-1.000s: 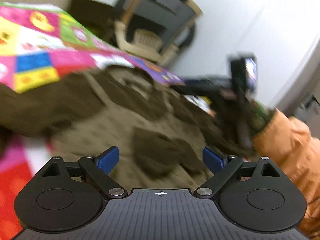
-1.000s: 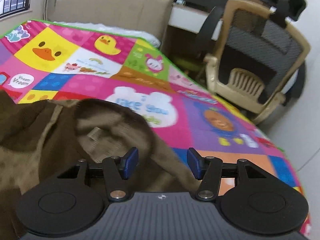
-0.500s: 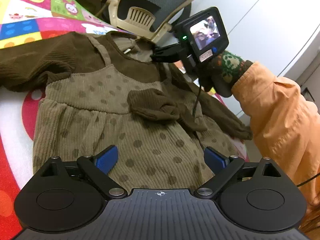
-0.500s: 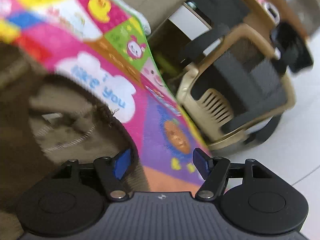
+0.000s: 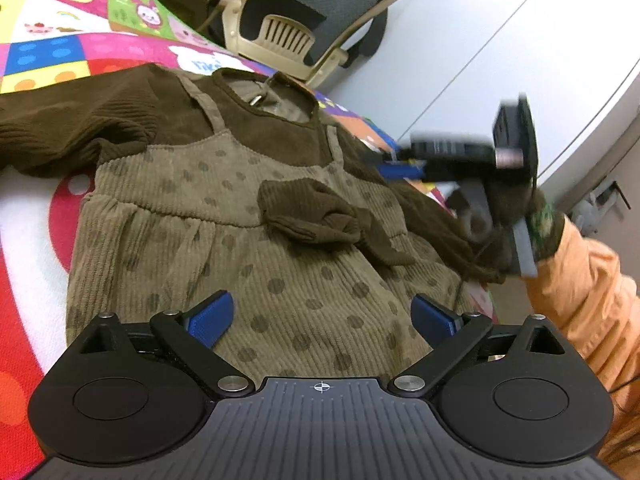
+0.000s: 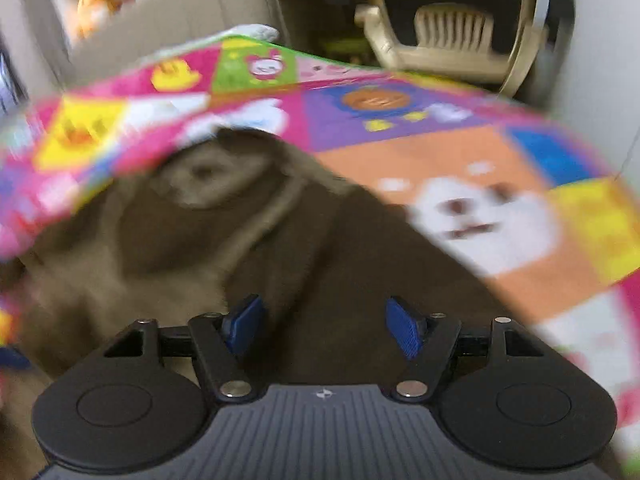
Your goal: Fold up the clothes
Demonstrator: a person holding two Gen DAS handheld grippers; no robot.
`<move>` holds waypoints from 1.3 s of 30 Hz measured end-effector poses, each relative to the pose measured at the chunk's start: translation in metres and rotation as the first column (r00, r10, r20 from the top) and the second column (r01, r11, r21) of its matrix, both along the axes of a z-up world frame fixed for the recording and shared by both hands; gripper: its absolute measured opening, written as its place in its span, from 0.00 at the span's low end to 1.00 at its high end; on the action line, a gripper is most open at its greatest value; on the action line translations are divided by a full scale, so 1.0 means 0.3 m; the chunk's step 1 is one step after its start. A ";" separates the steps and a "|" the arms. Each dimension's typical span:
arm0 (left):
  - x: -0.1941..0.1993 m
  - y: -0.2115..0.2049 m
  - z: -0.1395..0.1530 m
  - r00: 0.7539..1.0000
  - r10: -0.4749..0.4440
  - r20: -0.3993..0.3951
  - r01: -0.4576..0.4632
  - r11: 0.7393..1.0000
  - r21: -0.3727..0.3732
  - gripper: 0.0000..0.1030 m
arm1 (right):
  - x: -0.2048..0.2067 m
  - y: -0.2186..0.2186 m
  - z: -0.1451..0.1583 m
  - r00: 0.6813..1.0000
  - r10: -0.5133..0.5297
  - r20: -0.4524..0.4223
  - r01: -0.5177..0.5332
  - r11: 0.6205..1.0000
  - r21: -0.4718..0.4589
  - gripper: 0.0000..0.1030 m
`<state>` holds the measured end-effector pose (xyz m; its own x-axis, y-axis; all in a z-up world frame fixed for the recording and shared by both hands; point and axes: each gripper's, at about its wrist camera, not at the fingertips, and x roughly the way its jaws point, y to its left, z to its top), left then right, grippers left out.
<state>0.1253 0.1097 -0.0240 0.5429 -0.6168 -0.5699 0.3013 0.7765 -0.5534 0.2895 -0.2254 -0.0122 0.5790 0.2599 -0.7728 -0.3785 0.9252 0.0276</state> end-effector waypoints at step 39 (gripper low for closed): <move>-0.666 -0.202 0.088 0.940 -0.254 0.229 0.034 0.736 0.676 0.98 | -1.127 0.138 0.042 0.886 0.257 0.385 -0.125 0.934 -0.336 0.55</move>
